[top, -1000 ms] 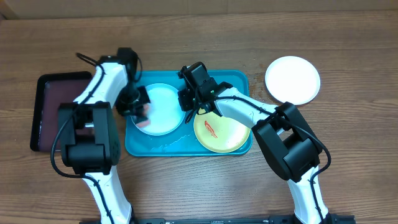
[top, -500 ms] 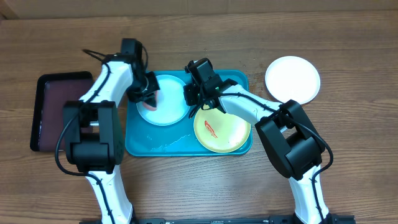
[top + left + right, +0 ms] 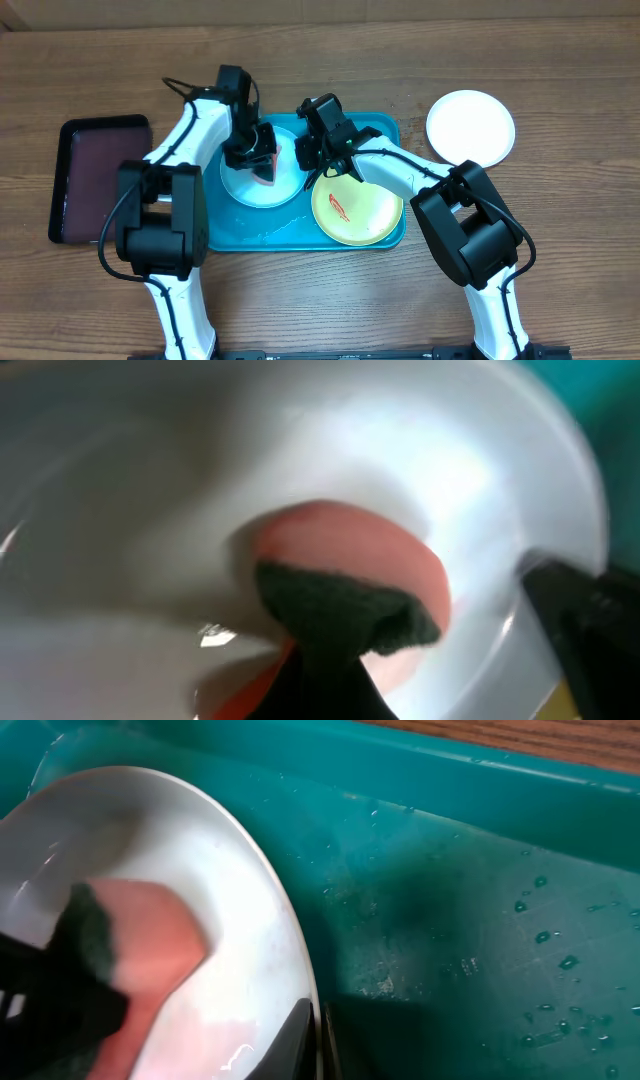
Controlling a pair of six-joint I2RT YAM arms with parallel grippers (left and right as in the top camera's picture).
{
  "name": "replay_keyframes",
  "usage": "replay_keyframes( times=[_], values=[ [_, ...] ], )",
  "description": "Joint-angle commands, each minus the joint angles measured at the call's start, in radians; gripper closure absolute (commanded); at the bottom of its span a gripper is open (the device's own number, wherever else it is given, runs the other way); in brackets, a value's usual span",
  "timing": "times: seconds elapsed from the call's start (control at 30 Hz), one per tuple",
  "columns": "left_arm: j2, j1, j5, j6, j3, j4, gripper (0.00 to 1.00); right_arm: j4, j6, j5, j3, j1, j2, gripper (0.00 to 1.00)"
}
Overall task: Clean dirty plates on tray and stack at the side
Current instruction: 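Lift the light-blue plate with the right gripper and carry it right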
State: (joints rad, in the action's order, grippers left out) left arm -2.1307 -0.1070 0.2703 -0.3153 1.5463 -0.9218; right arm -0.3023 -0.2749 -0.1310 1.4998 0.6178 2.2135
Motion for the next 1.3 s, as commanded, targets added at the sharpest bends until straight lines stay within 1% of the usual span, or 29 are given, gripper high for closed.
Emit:
replay_keyframes(
  times=[0.0, 0.17, 0.3, 0.57, 0.67, 0.77, 0.83, 0.9, 1.0, 1.17, 1.27],
  values=[
    [-0.027, 0.047, 0.008, 0.062, 0.021, -0.063, 0.96, -0.016, 0.013, 0.0, -0.004, 0.008, 0.024, 0.96],
    [-0.02, 0.104, -0.01, 0.09, 0.029, -0.16, 0.96, -0.016, 0.013, 0.02, -0.004, 0.008, 0.024, 0.96],
    [0.033, 0.162, -0.117, 0.032, 0.029, -0.178, 0.96, -0.023, 0.013, 0.034, -0.004, 0.008, 0.024, 0.96],
    [0.306, 0.266, -0.125, 0.03, 0.029, -0.1, 0.96, -0.026, 0.013, 0.034, -0.004, 0.009, 0.024, 0.96],
    [0.402, 0.309, -0.128, 0.0, 0.029, -0.077, 0.96, -0.022, 0.013, 0.034, -0.003, 0.01, 0.023, 0.96],
    [0.463, 0.371, -0.239, -0.08, 0.029, -0.099, 0.96, -0.022, 0.076, 0.034, 0.006, 0.019, 0.003, 0.96],
    [0.474, 0.406, -0.328, -0.139, 0.029, -0.13, 0.96, -0.023, 0.154, 0.051, 0.011, 0.033, -0.031, 0.96],
    [0.471, 0.434, -0.388, -0.184, 0.027, -0.156, 0.96, -0.032, 0.208, 0.124, 0.019, 0.055, -0.072, 0.96],
    [0.461, 0.474, -0.397, -0.209, 0.026, -0.179, 0.96, -0.039, 0.303, 0.321, 0.027, 0.106, -0.137, 0.96],
    [0.453, 0.507, -0.401, -0.209, 0.026, -0.177, 0.96, 0.024, 0.544, 0.793, 0.028, 0.223, -0.229, 0.96],
    [0.451, 0.513, -0.401, -0.209, 0.026, -0.175, 0.96, 0.106, 0.708, 1.006, 0.028, 0.283, -0.25, 0.96]
  ],
)
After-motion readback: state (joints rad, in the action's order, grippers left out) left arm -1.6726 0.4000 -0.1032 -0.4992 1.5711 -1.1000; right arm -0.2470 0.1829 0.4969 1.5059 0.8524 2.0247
